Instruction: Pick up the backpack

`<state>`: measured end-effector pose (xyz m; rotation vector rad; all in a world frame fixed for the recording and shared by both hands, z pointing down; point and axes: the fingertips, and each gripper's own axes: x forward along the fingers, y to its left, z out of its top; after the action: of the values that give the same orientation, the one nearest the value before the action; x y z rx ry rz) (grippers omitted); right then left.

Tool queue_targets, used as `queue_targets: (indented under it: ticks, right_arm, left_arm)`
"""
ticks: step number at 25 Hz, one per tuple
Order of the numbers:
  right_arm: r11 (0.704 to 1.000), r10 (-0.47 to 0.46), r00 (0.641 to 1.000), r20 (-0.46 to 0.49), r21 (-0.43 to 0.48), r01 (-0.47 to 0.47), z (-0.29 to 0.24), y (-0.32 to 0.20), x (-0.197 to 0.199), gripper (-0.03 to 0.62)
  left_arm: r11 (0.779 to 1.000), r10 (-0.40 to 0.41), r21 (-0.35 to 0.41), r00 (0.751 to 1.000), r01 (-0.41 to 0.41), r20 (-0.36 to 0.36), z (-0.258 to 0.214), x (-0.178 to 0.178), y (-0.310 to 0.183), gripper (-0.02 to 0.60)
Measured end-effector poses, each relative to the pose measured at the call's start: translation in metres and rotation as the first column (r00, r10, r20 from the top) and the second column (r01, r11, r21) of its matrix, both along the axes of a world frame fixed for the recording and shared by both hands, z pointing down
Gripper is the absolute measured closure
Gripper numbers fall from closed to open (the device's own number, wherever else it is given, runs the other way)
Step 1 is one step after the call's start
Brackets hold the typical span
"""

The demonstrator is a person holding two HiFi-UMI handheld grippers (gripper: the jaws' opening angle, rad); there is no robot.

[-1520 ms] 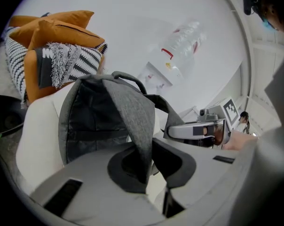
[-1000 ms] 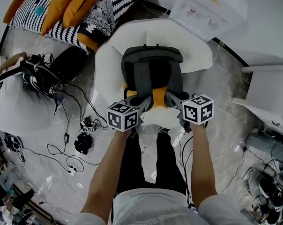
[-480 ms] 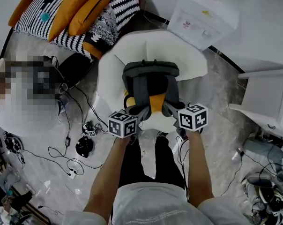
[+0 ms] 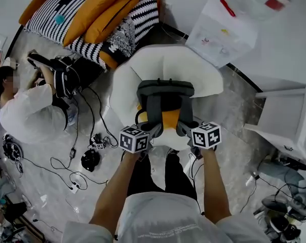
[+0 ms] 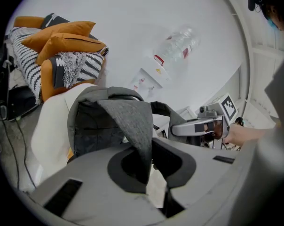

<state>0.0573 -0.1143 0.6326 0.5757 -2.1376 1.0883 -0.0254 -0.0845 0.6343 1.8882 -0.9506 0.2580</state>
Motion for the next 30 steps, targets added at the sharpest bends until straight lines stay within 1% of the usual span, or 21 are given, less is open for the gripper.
queue_targets:
  ticks: [5,11,15,20,25,30]
  right_arm:
    - [1.0,-0.019,1.0,-0.008,-0.013,0.019,-0.006,0.004,-0.001,0.56]
    - [1.0,-0.018,1.0,0.001,-0.01,0.018,-0.016,0.003,-0.003,0.56]
    - [1.0,-0.014,1.0,0.018,0.013,0.014,-0.029,-0.001,-0.01,0.56]
    - [0.999,0.002,0.998,0.065,0.038,-0.005,-0.05,0.0,-0.018,0.56]
    - [0.998,0.006,0.997,0.071,0.062,-0.01,-0.065,-0.002,-0.019,0.56]
    - [0.995,0.009,0.997,0.079,0.101,-0.017,-0.08,-0.01,-0.022,0.56]
  left_arm:
    - [1.0,-0.006,0.004,1.0,0.006,-0.01,-0.009,-0.003,0.003,0.541]
    - [1.0,-0.002,0.019,1.0,0.002,0.002,-0.023,-0.008,-0.003,0.541]
    - [0.999,-0.013,0.036,1.0,0.013,0.003,-0.034,-0.016,-0.006,0.541]
    - [0.997,-0.041,0.058,0.999,0.041,0.001,-0.051,-0.024,-0.006,0.54]
    - [0.996,-0.056,0.073,0.998,0.055,0.015,-0.064,-0.026,-0.005,0.54]
    - [0.991,-0.09,0.102,0.996,0.089,0.006,-0.077,-0.028,-0.007,0.541]
